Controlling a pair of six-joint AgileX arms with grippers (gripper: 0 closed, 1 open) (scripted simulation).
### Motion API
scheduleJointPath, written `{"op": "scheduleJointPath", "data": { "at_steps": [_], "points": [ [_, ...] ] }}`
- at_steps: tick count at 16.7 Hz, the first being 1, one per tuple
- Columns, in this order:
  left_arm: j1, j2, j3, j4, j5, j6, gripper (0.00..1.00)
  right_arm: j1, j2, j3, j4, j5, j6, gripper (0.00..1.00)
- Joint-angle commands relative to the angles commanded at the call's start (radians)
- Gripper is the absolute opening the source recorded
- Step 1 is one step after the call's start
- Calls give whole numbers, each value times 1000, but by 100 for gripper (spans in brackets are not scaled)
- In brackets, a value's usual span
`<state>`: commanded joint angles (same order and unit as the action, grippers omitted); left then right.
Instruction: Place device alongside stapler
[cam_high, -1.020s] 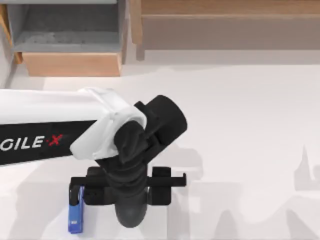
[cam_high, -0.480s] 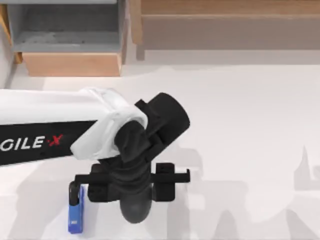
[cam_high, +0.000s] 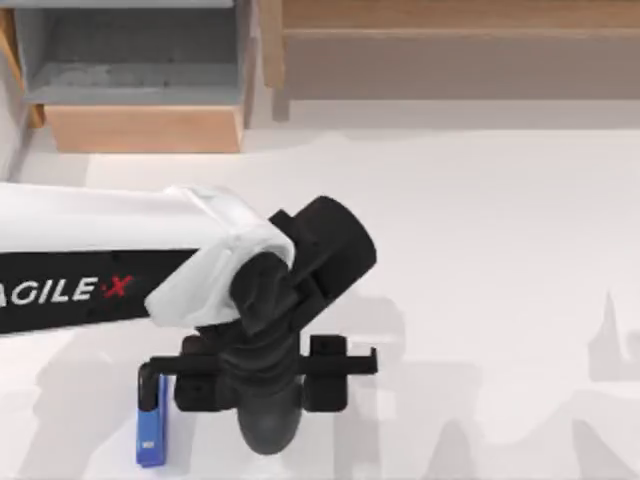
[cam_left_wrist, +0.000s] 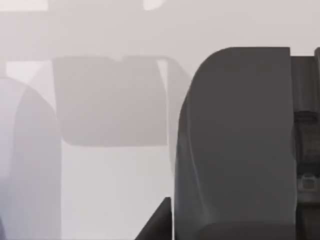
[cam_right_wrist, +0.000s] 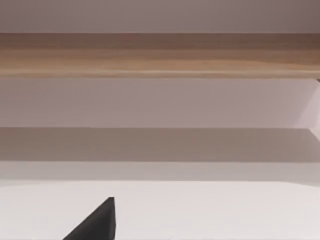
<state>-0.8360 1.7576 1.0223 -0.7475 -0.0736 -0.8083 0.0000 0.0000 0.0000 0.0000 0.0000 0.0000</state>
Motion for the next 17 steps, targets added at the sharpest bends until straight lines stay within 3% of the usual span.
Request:
{"op": "scheduleJointPath", "data": {
  "at_steps": [5,17],
  "points": [
    [1,8,-8,0,1,0,0,0,0,0,0,0,0,100],
    [1,8,-8,0,1,0,90,0,0,0,0,0,0,100]
  ]
}}
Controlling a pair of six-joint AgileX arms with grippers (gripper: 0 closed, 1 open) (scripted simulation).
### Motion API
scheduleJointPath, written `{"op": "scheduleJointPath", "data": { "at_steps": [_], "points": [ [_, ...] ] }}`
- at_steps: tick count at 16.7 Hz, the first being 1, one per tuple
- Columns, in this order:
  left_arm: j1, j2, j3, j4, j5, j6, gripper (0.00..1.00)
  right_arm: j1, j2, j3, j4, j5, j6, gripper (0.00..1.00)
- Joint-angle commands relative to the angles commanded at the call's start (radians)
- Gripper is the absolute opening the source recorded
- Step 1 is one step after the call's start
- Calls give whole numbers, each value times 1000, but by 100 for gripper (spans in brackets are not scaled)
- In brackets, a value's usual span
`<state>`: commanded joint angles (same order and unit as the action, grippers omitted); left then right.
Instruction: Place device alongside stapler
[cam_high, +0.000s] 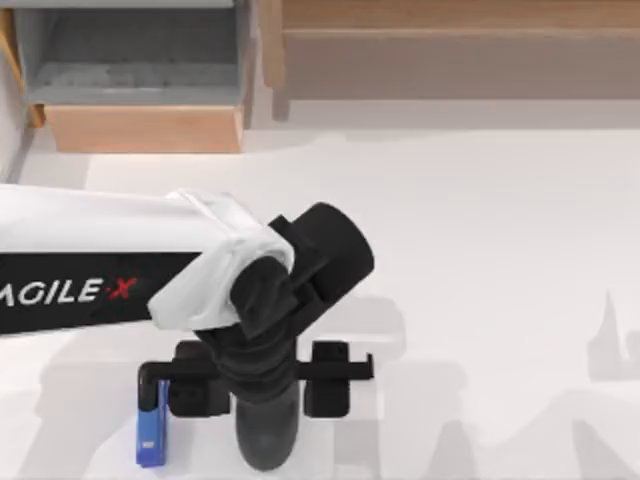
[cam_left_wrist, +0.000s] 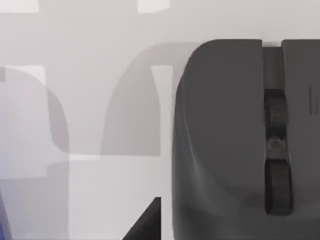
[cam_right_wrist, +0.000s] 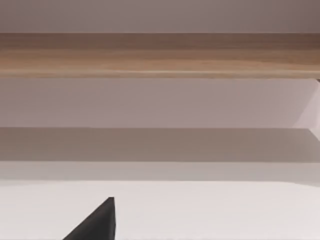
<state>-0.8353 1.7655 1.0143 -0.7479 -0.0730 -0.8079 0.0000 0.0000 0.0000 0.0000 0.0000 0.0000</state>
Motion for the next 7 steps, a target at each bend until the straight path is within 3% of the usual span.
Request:
{"op": "scheduleJointPath", "data": {
  "at_steps": [2,7],
  "points": [
    [0,0,0,0,0,0,100,0,0,0,0,0,0,100],
    [0,0,0,0,0,0,100,0,0,0,0,0,0,100]
  ]
}}
